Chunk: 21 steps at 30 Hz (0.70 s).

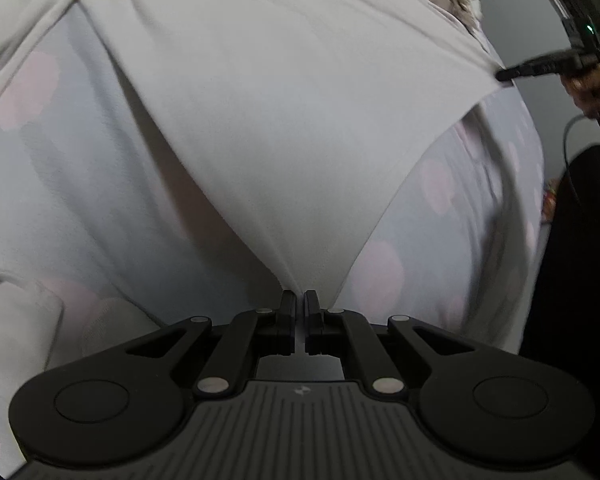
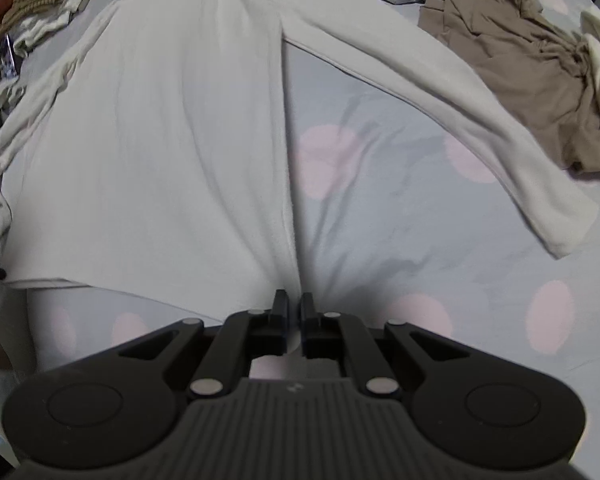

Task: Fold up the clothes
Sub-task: 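Grasp the shirt body with the right gripper beside the left gripper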

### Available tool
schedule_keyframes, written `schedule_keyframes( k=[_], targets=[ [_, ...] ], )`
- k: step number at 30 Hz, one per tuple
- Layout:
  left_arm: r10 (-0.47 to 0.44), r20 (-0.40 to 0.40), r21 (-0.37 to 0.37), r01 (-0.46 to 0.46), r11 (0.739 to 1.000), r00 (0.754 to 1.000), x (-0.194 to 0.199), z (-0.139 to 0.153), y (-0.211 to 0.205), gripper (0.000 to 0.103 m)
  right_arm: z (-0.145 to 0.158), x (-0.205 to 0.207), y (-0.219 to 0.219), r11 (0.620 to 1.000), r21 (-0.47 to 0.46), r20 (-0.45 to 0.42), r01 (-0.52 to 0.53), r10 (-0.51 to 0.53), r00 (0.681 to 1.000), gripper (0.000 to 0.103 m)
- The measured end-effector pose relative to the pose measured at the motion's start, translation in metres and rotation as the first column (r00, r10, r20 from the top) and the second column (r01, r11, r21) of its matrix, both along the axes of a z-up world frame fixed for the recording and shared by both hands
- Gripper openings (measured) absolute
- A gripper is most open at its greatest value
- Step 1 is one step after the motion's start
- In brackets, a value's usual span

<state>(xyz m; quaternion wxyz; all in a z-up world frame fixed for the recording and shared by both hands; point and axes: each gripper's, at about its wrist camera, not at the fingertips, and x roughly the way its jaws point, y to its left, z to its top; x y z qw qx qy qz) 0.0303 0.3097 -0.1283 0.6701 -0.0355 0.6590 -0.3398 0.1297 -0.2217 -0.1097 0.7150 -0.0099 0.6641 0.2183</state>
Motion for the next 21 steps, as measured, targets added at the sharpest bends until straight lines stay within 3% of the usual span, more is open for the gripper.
schedule_keyframes(
  k=[7,13,18,21],
  targets=[
    [-0.125,-0.056,0.033,0.127,0.991,0.991,-0.014,-0.019,-0.015,0.002,-0.019,-0.021,0.009,0.981,-0.072,-0.139,-0.182,0.171,0.975,0.006],
    [-0.232,-0.064,0.031,0.234,0.972,0.971,-0.018,-0.027,-0.033,0.002,-0.046,-0.023,0.014,0.967,-0.113,-0.189,-0.23,0.206,0.96,0.006],
    [-0.226,-0.091,0.041,0.23,0.972,0.97,-0.014,-0.041,-0.04,0.002,-0.05,-0.026,0.014,0.96,-0.097,-0.229,-0.262,0.235,0.945,0.006],
    [-0.21,-0.106,0.068,0.217,0.974,0.972,-0.012,-0.059,-0.038,0.002,-0.065,-0.026,0.021,0.95,-0.139,-0.241,-0.281,0.243,0.94,0.006]
  ],
)
